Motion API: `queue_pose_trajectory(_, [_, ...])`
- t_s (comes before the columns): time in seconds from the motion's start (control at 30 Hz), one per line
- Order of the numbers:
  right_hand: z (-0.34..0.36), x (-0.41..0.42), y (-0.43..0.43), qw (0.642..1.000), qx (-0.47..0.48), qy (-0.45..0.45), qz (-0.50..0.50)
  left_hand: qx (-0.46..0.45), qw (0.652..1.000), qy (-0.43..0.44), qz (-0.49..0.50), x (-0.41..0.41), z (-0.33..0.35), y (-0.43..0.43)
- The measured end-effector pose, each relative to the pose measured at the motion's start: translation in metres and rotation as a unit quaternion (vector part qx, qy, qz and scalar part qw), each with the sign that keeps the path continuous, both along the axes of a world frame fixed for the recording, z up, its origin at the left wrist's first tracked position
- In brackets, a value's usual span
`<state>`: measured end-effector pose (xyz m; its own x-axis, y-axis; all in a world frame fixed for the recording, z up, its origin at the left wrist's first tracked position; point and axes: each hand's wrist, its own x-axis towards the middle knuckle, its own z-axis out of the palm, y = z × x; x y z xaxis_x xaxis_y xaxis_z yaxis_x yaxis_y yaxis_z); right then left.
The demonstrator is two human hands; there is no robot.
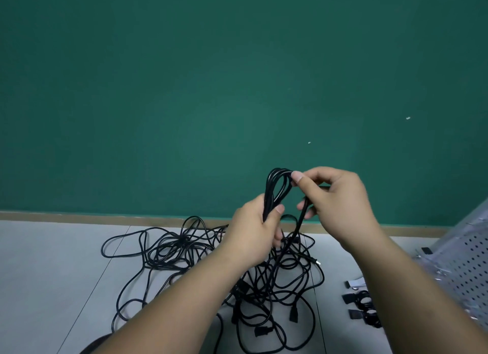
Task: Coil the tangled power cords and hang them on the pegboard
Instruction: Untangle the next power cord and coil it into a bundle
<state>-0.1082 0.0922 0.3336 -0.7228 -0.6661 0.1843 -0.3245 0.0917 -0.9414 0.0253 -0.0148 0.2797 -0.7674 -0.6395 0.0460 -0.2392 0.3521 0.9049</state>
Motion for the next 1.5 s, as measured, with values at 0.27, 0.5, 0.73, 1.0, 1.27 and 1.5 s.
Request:
queue_pose_trajectory(0.27, [-0.015, 0.004, -0.01, 0.989, 0.023, 0.091, -0.111, 0.232, 0.969, 0.036, -0.078, -0.004, 0.008, 0.017])
queue_pose_trajectory(0.5, [-0.019, -0.001, -0.013, 0.992, 0.009, 0.076, -0.103, 0.281, 0.953, 0.051, -0.101, -0.007, 0.01, 0.024])
queue_pose_trajectory(0.73, [-0.021, -0.008, -0.011, 0.993, -0.021, -0.115, -0.032, 0.225, 0.969, 0.036, -0.093, -0.005, 0.006, 0.017])
queue_pose_trajectory(1.0, [-0.03, 0.02, -0.011, 0.948, 0.128, -0.234, 0.172, 0.267, 0.941, 0.201, 0.046, -0.011, 0.02, 0.003])
queue_pose_trajectory(1.27, [-0.031, 0.021, -0.007, 0.914, 0.245, -0.097, 0.308, 0.197, 0.907, 0.271, 0.256, -0.001, 0.027, -0.044])
queue_pose_trajectory(1.5, [-0.002, 0.002, 0.009, 0.925, 0.164, -0.048, 0.34, -0.115, 0.953, 0.067, 0.27, 0.024, 0.03, -0.077])
